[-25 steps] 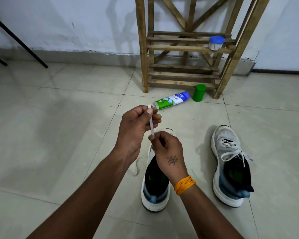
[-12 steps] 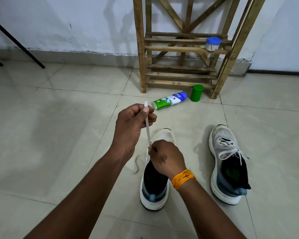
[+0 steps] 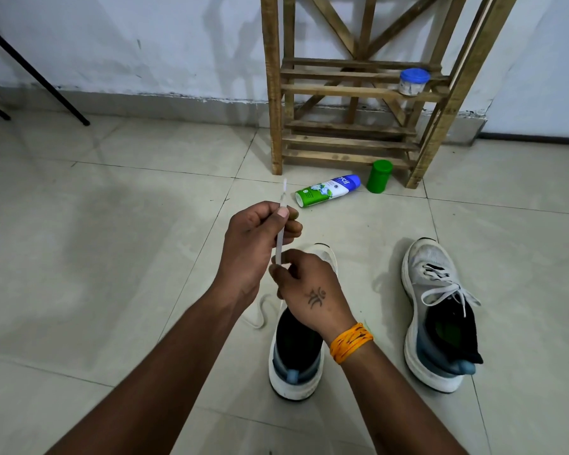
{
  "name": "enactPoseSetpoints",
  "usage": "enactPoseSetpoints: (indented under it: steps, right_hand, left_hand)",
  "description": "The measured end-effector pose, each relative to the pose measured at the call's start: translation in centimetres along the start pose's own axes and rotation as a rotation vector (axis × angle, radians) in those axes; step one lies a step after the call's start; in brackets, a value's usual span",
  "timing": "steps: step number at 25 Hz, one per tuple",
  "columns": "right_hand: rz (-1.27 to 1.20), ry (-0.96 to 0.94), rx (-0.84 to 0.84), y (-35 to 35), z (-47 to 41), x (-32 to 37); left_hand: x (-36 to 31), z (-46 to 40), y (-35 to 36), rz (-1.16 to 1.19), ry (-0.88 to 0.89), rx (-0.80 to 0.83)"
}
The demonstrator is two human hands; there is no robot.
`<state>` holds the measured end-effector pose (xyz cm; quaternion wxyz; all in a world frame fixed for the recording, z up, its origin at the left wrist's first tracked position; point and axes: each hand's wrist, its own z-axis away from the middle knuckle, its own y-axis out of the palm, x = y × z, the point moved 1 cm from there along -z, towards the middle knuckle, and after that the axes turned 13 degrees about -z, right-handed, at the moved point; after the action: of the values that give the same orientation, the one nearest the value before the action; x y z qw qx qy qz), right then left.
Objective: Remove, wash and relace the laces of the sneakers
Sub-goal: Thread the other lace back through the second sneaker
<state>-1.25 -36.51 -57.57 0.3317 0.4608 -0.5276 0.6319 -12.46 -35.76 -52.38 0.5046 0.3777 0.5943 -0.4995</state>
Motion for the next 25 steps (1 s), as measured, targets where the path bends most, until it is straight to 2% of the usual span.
enactPoseSetpoints:
  steps: [2, 6, 10, 12, 16, 18, 21, 23, 25]
  right_hand:
    - [-0.069, -0.041, -0.028, -0.1, -0.2, 0.6]
    - [0.028, 0.019, 0.106, 0.0, 0.2, -0.8]
    - [0.043, 0.043, 0.13, 0.5, 0.7, -1.3]
    - [0.017, 0.06, 0.062, 0.0, 1.2, -1.9]
    - [-0.088, 0.14, -0.299, -2.2, 3.7, -5.1]
    - [-0.176, 0.232, -0.301, -2.4, 4.7, -6.4]
    - [-0.133, 0.257, -0.264, -1.9, 5.2, -7.8]
    - [-0.112, 0.215, -0.309, -1.5, 5.1, -8.2]
    - [-0.017, 0.095, -0.376, -1.1, 5.0, -8.3]
  left_hand:
    - [0.1, -0.1, 0.0, -0.005, -0.009, -0.007]
    - [0.4, -0.5, -0.1, 0.002, -0.01, -0.02]
    - [1.8, -0.6, 0.0, -0.065, -0.044, 0.003]
    - [2.9, -0.7, 0.2, -0.168, -0.066, 0.019]
    - [5.2, 0.2, 0.9, -0.376, -0.093, 0.07]
    - [6.0, 0.9, 1.6, -0.461, -0.119, 0.175]
    - [6.8, 1.3, 2.5, -0.653, -0.119, 0.256]
    - [6.9, 1.4, 2.7, -0.71, -0.126, 0.274]
    - [6.5, 1.3, 2.5, -0.721, -0.119, 0.251]
